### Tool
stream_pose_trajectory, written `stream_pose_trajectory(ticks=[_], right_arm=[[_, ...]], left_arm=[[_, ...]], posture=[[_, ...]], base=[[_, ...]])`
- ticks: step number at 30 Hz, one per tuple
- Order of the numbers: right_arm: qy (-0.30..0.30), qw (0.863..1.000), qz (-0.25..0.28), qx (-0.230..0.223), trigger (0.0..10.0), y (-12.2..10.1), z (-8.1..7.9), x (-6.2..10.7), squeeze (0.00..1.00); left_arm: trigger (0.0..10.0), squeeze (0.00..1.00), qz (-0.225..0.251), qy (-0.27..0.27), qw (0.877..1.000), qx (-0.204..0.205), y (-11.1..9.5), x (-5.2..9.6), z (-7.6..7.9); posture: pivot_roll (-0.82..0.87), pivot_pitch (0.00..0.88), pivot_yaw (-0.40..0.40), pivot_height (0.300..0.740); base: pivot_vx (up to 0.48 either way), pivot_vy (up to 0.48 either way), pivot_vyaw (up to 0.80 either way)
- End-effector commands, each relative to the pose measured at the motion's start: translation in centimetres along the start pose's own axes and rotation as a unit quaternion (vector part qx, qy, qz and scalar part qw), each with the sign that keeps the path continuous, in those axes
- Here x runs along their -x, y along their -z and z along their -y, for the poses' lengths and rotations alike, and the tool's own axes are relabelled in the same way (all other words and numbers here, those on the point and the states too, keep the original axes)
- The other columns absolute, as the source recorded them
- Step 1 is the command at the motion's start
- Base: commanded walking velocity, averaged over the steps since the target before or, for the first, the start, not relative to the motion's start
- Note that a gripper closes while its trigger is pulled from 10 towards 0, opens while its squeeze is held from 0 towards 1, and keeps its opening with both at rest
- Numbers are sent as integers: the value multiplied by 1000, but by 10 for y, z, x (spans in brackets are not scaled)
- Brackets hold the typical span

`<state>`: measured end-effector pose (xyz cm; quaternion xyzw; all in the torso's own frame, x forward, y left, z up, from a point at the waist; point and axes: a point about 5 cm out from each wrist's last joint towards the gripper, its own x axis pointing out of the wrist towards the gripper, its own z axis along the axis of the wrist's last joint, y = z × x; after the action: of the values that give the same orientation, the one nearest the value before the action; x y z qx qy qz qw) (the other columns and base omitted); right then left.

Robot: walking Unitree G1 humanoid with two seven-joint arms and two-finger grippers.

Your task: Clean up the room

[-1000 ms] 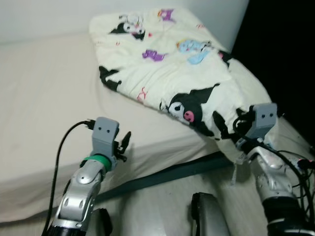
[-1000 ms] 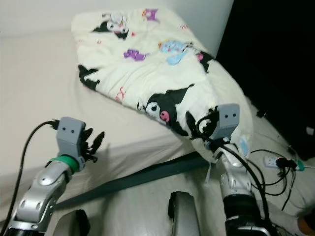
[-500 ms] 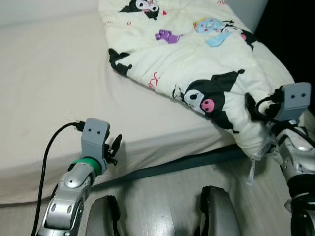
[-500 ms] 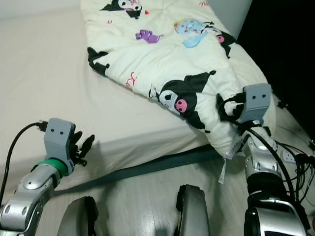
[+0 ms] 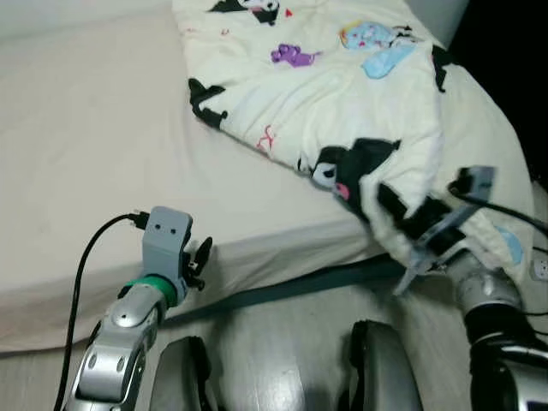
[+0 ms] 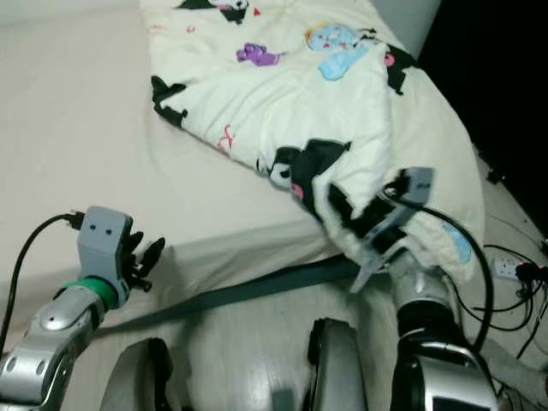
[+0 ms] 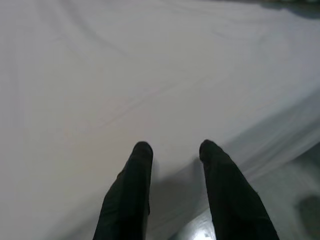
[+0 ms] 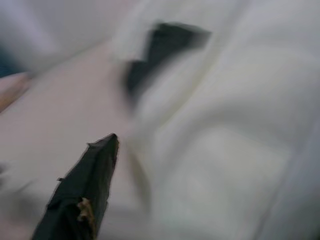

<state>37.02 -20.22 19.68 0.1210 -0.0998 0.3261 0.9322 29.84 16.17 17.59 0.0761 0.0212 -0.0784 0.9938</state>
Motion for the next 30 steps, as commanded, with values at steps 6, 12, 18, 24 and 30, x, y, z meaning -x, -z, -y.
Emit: stream_pose_trajectory(ticks=[6, 12, 18, 24, 30], right_arm=[[-313, 940, -128, -51, 10000, 43, -120, 14, 0], [-431, 861, -247, -106, 10000, 72, -173, 81, 0], [-344, 885, -303, -75, 10000, 87, -143, 121, 0], [-307, 908, -272, -82, 10000, 67, -149, 113, 0], [-280, 934, -214, -52, 10000, 48, -153, 91, 0]], left_arm=[[10000, 0, -8, 10, 1000, 10, 5, -6, 11], [10000, 0, -4, 21, 1000, 19, 5, -10, 20], [10000, 0, -2, 27, 999, 27, 7, -13, 27], [10000, 0, 3, 0, 1000, 22, 8, -17, 23], [10000, 0, 60, -171, 983, -39, -12, -10, -34]], posture=[[-10, 303, 159, 450], [-50, 287, 141, 450], [-78, 273, 126, 450], [-94, 260, 124, 450], [-87, 253, 113, 450]], base=[[0, 0, 0], [0, 0, 0], [0, 0, 0], [0, 0, 0], [0, 0, 0]])
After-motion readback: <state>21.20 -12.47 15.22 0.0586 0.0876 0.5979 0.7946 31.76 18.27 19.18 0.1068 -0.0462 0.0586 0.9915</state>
